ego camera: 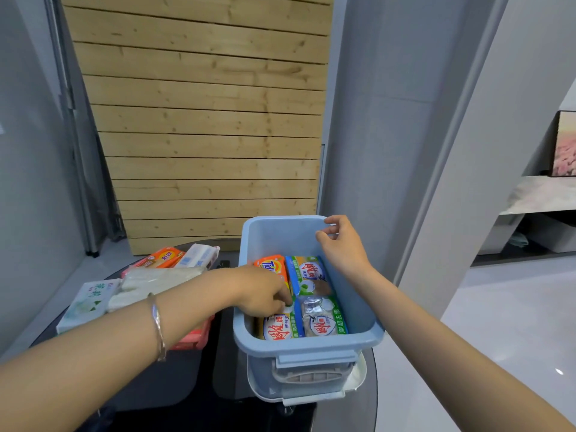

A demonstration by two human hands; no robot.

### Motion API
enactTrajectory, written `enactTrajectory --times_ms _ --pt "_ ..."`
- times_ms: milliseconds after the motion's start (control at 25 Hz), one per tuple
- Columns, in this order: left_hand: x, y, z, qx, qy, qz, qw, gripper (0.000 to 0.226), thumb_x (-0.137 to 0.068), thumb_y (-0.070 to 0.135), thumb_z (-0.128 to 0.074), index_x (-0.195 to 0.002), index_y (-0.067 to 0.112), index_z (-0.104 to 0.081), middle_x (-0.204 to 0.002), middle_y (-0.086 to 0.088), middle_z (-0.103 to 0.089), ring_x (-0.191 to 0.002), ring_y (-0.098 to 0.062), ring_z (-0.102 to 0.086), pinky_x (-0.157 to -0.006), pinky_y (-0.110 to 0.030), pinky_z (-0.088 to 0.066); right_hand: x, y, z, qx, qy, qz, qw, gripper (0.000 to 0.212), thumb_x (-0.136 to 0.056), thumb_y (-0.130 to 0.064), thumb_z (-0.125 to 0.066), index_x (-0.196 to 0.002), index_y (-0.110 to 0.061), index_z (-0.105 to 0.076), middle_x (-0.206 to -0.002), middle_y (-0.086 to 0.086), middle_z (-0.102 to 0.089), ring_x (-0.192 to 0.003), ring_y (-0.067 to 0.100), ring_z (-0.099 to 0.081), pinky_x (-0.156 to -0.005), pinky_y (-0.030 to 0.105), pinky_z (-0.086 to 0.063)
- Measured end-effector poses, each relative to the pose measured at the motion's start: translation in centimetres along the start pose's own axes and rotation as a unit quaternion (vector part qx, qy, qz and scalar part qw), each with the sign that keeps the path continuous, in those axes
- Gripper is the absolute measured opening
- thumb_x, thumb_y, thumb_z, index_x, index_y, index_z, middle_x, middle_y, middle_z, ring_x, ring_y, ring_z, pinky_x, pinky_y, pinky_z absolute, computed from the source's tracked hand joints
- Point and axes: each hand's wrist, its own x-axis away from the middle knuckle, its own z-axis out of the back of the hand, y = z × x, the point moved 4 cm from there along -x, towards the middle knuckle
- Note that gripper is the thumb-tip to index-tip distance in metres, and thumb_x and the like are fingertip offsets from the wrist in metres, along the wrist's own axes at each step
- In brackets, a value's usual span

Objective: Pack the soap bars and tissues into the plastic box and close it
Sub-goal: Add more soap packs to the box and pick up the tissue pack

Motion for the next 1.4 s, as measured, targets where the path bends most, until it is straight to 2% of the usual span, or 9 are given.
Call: enactTrajectory --times_ms 200,320,480,640,800,960,1120,1240,1400 --pt "0.0 0.5 0.1 -0.051 0.025 0.025 0.998 0.041 -0.097 0.031 -0.032 -0.135 0.032 -0.047 -0.142 0.003 -0.050 -0.128 -0.020 -0.044 -0.104 -0.033 -0.035 0.7 -0.5 0.2 0.013 -0.003 0.011 1.000 0.028 -0.089 -0.021 -0.053 -0.116 -0.015 -0.051 -0.074 -0.014 -0.053 -0.081 0.009 -0.054 -0.076 0.030 -0.044" --pt "1.8 -1.3 1.0 0.102 0.128 -0.005 0.986 0.041 -0.097 0.035 -0.038 -0.136 0.031 -0.047 -0.138 0.003 -0.054 -0.128 -0.016 -0.044 -0.106 -0.030 -0.033 1.5 -1.6 0.3 0.035 -0.022 0.037 0.998 0.022 -0.091 -0.024 -0.053 -0.110 -0.014 -0.058 -0.087 -0.008 -0.060 -0.092 0.014 -0.057 -0.086 0.033 -0.048" --pt "6.4 -7.9 0.9 0.298 0.260 0.005 0.918 0.042 -0.096 0.035 -0.045 -0.137 0.029 -0.045 -0.142 0.012 -0.046 -0.125 -0.001 -0.041 -0.103 -0.020 -0.030 4.0 -4.9 -2.8 0.039 -0.171 0.083 0.981 0.033 -0.091 -0.035 -0.057 -0.119 -0.018 -0.059 -0.117 -0.008 -0.059 -0.117 0.010 -0.053 -0.101 0.026 -0.040" --pt "10.4 -16.2 -2.0 0.374 0.279 0.098 0.879 0.046 -0.093 0.033 -0.051 -0.137 0.019 -0.044 -0.142 0.000 -0.050 -0.126 -0.011 -0.047 -0.109 -0.029 -0.034 6.1 -10.0 -8.5 0.071 -0.292 0.156 0.941 0.057 -0.084 -0.042 -0.066 -0.134 -0.021 -0.048 -0.137 -0.007 -0.051 -0.124 0.007 -0.047 -0.101 0.020 -0.035" --pt "12.3 -21.2 -6.0 0.336 0.255 0.158 0.893 0.068 -0.081 0.044 -0.065 -0.140 0.022 -0.040 -0.143 0.001 -0.047 -0.126 -0.015 -0.047 -0.107 -0.030 -0.037 6.6 -11.7 -15.8 0.218 -0.418 0.173 0.865 0.078 -0.081 -0.039 -0.070 -0.145 -0.018 -0.031 -0.148 0.003 -0.034 -0.134 0.018 -0.038 -0.107 0.023 -0.031" --pt "11.4 -23.4 -8.8 0.333 0.217 0.134 0.908 0.102 -0.064 0.055 -0.075 -0.147 0.029 -0.023 -0.151 0.006 -0.033 -0.133 -0.013 -0.038 -0.111 -0.031 -0.034 4.6 -10.3 -20.4 0.345 -0.457 0.138 0.808 0.103 -0.076 -0.045 -0.074 -0.151 -0.015 -0.010 -0.159 0.003 -0.013 -0.144 0.022 -0.022 -0.116 0.034 -0.025" --pt "9.6 -25.3 -10.3 0.323 0.196 0.129 0.917 0.116 -0.051 0.067 -0.075 -0.146 0.038 -0.016 -0.152 0.010 -0.026 -0.134 -0.013 -0.033 -0.109 -0.031 -0.035 3.4 -8.5 -23.0 0.365 -0.485 0.113 0.787 0.109 -0.072 -0.045 -0.077 -0.151 -0.017 -0.006 -0.159 0.002 -0.020 -0.144 0.021 -0.024 -0.117 0.035 -0.024" --pt "9.1 -25.8 -10.5 0.295 0.204 0.103 0.928 0.111 -0.046 0.070 -0.075 -0.140 0.043 -0.023 -0.137 0.018 -0.037 -0.121 -0.006 -0.041 -0.092 -0.017 -0.039 3.2 -7.8 -23.9 0.391 -0.479 0.148 0.772 0.109 -0.070 -0.048 -0.077 -0.150 -0.018 -0.010 -0.156 0.003 -0.025 -0.141 0.022 -0.028 -0.116 0.038 -0.026" --pt "9.7 -25.3 -10.1 0.301 0.257 0.091 0.914 0.102 -0.046 0.066 -0.078 -0.133 0.040 -0.034 -0.117 0.023 -0.043 -0.106 -0.001 -0.048 -0.080 -0.010 -0.039 3.3 -8.4 -23.3 0.346 -0.469 0.154 0.798 0.101 -0.068 -0.040 -0.081 -0.146 -0.026 -0.018 -0.144 0.000 -0.042 -0.129 0.021 -0.042 -0.105 0.030 -0.038"
